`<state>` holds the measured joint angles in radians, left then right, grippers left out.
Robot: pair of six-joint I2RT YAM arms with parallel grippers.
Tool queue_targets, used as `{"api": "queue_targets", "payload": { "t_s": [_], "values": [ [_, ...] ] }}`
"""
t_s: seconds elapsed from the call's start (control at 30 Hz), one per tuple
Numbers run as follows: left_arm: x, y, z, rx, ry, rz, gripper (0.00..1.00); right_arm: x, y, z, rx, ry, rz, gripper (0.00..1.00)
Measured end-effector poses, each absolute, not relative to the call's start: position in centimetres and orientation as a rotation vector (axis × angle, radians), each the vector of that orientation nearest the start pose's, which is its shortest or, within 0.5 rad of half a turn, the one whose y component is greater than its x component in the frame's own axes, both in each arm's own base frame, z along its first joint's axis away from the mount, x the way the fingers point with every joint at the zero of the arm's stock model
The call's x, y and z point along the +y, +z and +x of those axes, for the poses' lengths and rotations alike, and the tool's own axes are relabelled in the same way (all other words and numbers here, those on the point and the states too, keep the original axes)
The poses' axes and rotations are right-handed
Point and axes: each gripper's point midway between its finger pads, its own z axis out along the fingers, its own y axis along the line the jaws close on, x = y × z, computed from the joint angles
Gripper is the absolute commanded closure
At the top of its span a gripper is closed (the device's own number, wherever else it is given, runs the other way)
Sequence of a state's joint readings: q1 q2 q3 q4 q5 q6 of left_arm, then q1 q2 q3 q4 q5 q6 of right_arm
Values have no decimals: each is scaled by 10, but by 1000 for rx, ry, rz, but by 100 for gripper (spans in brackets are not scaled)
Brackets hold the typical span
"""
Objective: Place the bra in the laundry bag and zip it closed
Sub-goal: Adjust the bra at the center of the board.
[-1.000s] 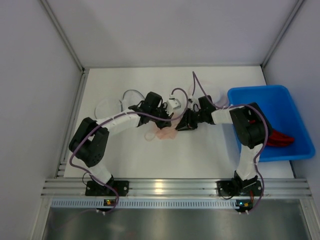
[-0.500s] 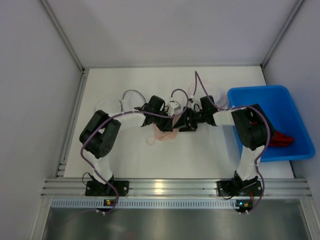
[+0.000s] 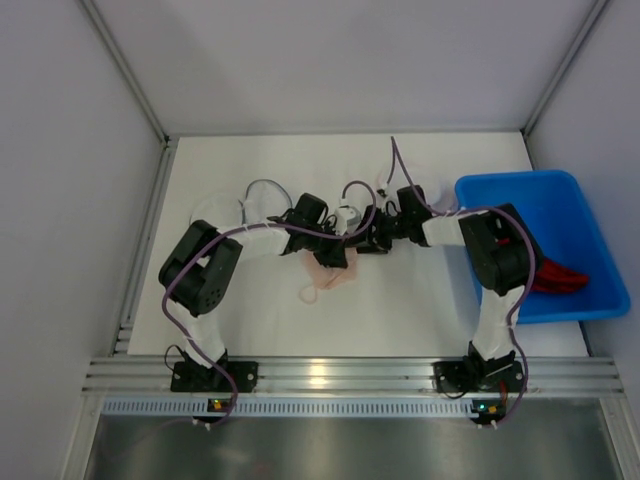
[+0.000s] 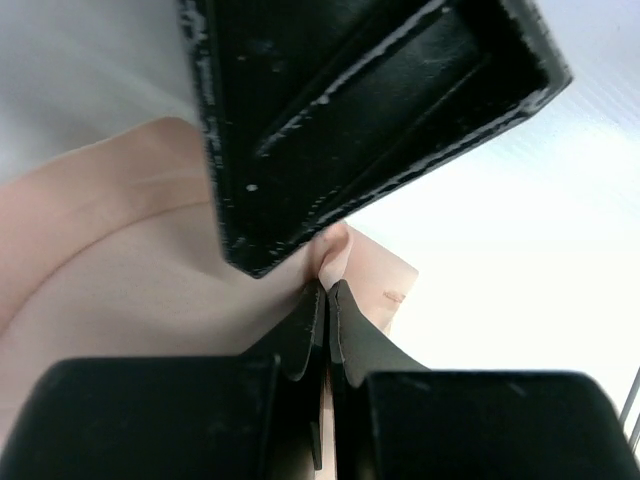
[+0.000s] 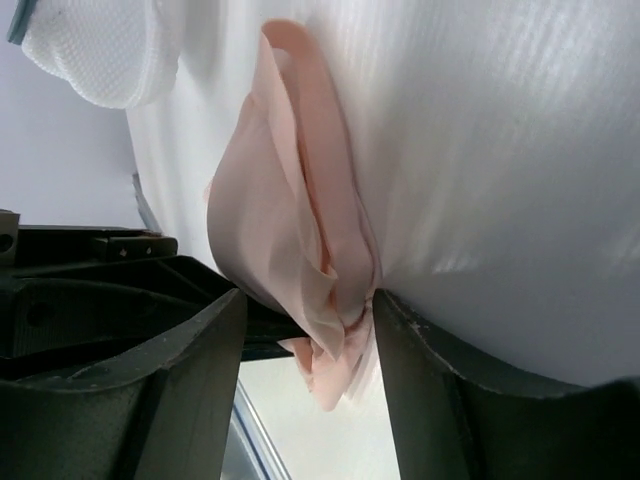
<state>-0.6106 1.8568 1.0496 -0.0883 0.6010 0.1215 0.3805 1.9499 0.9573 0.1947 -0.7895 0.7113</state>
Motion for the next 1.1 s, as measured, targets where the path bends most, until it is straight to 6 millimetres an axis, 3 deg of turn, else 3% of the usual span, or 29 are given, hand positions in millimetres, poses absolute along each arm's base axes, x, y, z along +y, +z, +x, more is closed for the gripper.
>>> {"api": "queue_targets", "payload": {
  "t_s": [0.17, 0.33, 0.53, 0.73, 0.77, 0.87, 0.93, 0.97, 1.03, 1.07, 1.1],
  "values": [
    [-316, 32, 281, 2203, -969, 1145, 100, 274, 42, 337, 2489, 1248, -90, 36],
    [-316, 32, 279, 2196, -977, 1154, 100, 262, 41, 345, 2469, 1109, -126, 38],
    [-316, 32, 279, 2192, -976, 1160, 100, 279, 38, 336, 2461, 1160, -199, 42],
    [-316, 32, 278, 2183, -978, 1177, 100, 297, 29, 326, 2462, 1267, -240, 72],
    [-316, 32, 278, 2180, -976, 1181, 100, 298, 28, 326, 2466, 1276, -230, 82],
    [-315, 33, 277, 2174, -970, 1197, 100, 298, 25, 322, 2479, 1297, -198, 100],
    [-312, 35, 275, 2172, -952, 1216, 93, 298, 25, 319, 2491, 1318, -162, 100],
    [-310, 38, 274, 2169, -931, 1227, 83, 298, 25, 318, 2498, 1331, -141, 100],
    [-305, 46, 274, 2148, -887, 1252, 71, 297, 26, 315, 2511, 1354, -83, 100],
    [-303, 51, 275, 2135, -866, 1260, 56, 296, 26, 315, 2515, 1361, -50, 100],
    [-299, 58, 277, 2109, -831, 1269, 51, 294, 27, 314, 2522, 1372, -12, 100]
  ]
}}
